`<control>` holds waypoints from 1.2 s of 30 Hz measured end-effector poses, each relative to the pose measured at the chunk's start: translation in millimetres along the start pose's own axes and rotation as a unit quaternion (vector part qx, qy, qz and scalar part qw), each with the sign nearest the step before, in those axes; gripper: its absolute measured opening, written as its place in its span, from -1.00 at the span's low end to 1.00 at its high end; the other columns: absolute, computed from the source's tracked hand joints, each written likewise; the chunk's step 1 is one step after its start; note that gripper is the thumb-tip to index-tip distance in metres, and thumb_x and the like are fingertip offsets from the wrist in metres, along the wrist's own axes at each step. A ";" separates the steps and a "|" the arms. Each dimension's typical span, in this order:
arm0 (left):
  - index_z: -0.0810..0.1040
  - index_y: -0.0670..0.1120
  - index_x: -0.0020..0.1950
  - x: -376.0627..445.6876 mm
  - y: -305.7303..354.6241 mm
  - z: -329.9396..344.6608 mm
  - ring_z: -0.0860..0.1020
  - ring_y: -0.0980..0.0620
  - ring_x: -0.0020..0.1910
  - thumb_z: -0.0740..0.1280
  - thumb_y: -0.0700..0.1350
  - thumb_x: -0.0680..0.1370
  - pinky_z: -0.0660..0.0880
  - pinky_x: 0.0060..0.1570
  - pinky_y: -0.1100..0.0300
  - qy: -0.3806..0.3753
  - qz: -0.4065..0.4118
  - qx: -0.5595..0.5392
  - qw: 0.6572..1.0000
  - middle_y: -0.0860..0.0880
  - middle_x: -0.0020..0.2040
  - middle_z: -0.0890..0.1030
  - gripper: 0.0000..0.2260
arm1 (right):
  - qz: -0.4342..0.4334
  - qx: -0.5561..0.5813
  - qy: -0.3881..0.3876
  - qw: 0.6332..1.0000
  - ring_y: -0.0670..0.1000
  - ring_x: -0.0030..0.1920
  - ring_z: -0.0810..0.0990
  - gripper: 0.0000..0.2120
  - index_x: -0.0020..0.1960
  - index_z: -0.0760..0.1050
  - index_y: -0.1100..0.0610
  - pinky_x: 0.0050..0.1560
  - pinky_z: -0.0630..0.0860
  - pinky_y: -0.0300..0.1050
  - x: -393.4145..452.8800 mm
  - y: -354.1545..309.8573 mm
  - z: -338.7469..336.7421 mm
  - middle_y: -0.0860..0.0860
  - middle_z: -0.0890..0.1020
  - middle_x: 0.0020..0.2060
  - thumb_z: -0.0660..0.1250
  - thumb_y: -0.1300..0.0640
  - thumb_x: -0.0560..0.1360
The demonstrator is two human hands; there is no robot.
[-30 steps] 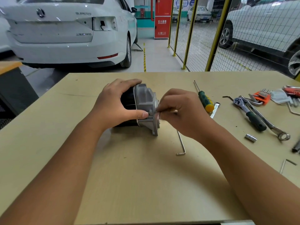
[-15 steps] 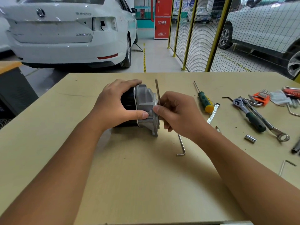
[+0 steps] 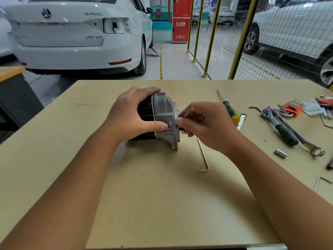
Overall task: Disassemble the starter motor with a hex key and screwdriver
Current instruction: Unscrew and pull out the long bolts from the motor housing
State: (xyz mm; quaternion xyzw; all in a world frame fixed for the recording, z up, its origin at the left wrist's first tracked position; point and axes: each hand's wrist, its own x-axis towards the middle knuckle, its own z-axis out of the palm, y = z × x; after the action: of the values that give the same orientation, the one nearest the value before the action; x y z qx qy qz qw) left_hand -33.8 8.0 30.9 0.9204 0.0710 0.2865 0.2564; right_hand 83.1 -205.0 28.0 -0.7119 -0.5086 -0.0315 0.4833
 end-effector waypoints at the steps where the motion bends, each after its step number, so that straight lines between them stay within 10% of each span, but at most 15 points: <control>1: 0.46 0.22 0.49 -0.1 0.1 -0.3 0.51 -0.01 0.27 0.50 0.43 0.18 0.49 0.31 -0.13 0.000 0.001 0.000 1.000 0.11 0.26 0.54 -0.11 | 0.014 0.010 0.012 1.000 0.02 -0.38 0.67 -0.86 -0.11 0.63 0.31 -0.31 0.65 0.11 0.5 0.5 1.7 0.11 0.66 -0.35 0.48 0.21 0.52; 9: 0.45 0.22 0.50 0.4 -0.1 -0.2 0.51 -0.02 0.28 0.50 0.43 0.18 0.50 0.29 -0.14 -0.002 -0.001 0.004 1.000 0.10 0.28 0.54 -0.10 | 0.077 0.033 0.033 0.996 -0.01 -0.53 0.59 -0.82 -0.17 0.60 0.18 -0.53 0.53 -0.13 3.7 -1.1 13.4 0.08 0.61 -0.44 0.44 0.11 0.56; 36: 0.47 0.23 0.48 0.9 -0.7 1.3 0.51 -0.02 0.26 0.51 0.42 0.16 0.50 0.29 -0.13 0.004 -0.003 0.002 1.000 0.11 0.25 0.54 -0.11 | 0.021 0.041 -0.005 0.999 0.06 -0.46 0.66 -0.83 -0.13 0.53 0.30 -0.46 0.63 0.04 1.6 4.1 2.5 0.15 0.63 -0.40 0.50 0.26 0.50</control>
State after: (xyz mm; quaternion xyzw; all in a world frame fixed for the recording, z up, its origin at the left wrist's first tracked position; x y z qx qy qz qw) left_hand -32.3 8.3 30.1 0.9195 0.0758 0.2896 0.2547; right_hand 85.9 -202.1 24.8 -0.7022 -0.4963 0.0031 0.5105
